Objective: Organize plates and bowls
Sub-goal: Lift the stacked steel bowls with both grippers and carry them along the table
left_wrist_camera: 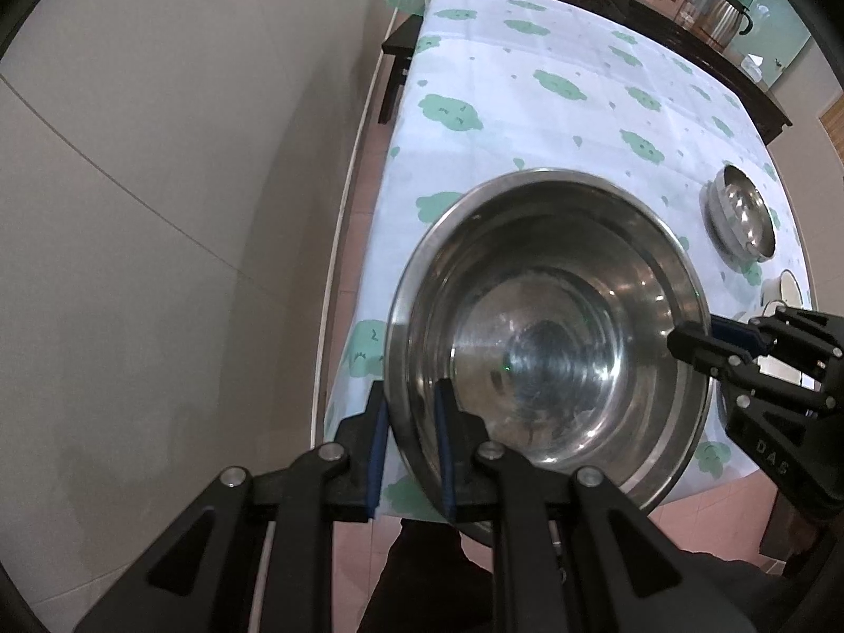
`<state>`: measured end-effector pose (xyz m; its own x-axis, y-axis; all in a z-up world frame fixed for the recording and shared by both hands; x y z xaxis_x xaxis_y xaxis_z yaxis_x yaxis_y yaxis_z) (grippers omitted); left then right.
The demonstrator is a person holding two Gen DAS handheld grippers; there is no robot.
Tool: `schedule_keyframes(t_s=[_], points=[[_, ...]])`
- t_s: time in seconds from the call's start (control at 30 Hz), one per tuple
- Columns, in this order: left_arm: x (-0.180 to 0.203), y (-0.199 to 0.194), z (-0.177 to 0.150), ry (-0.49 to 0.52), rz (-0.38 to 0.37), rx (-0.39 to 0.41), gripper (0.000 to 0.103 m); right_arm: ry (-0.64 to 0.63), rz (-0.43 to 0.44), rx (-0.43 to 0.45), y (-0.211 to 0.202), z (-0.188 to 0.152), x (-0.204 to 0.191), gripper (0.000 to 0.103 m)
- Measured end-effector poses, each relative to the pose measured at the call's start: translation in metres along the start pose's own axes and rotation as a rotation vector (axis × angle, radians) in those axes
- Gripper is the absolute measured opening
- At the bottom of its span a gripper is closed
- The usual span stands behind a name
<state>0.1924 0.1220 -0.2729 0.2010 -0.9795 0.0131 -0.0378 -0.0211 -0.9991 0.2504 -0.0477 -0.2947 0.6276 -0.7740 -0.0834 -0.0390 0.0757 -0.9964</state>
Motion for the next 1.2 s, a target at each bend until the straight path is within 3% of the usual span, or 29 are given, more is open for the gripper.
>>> schedule_keyframes(t_s=[1.2], points=[[0.003,0.034,0.006,0.014,-0.005,-0.071,0.014,0.008,0.001,-0.057,0.024,0.001,0.000,0.018]])
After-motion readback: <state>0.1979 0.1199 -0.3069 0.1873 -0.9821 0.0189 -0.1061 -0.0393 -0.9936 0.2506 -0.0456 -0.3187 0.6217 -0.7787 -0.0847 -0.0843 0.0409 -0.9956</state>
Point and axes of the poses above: each gripper's, at about its wrist camera, not at the fingertips, and y roughly the way its jaws point, x to its right, z to its top, the point moved 1 cm from there along y, roughly the way its jaws point, and after that the axes turned 15 degrees about -x, right-handed, at the moved point
